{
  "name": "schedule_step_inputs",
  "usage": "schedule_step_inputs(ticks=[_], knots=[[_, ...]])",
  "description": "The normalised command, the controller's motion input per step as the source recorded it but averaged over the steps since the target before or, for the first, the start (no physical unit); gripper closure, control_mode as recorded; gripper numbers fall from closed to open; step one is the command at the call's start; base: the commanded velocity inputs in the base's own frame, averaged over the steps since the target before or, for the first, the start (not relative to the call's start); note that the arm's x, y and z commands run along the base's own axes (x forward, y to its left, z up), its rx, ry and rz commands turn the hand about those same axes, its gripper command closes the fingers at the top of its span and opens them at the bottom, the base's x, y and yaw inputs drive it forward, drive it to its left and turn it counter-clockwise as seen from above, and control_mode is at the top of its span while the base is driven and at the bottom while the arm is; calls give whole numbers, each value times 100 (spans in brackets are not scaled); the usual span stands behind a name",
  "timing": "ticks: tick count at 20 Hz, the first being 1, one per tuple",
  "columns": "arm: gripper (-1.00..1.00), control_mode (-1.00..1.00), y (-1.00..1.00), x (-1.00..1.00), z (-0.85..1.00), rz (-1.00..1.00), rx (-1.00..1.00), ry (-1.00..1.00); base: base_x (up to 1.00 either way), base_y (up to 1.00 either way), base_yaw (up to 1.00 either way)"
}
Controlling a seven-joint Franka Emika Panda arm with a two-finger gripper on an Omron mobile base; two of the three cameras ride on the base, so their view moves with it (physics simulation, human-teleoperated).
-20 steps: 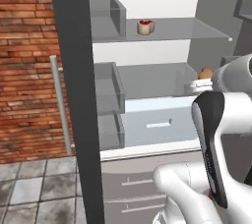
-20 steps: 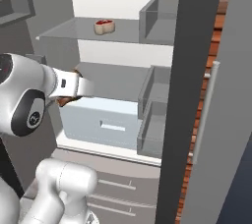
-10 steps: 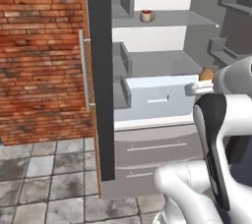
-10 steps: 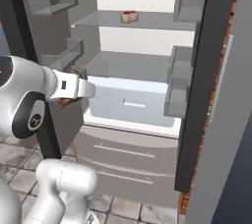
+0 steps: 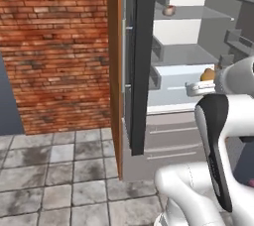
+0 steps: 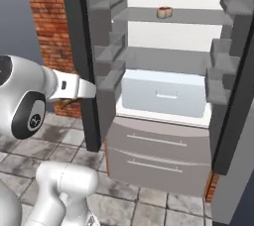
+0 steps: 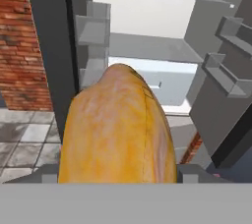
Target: Gather the mushroom and avocado from the fridge and place them on a tray on the dining counter. Then gather the steak and chicken drumstick from the fridge and place them on the other tray.
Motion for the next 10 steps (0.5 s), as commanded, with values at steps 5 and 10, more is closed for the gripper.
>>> schedule_step_inputs(ticks=[5, 10], knots=[[100, 100, 0, 0, 0, 0, 0, 0, -43, 78, 0], [100, 100, 0, 0, 0, 0, 0, 0, -36, 85, 0]])
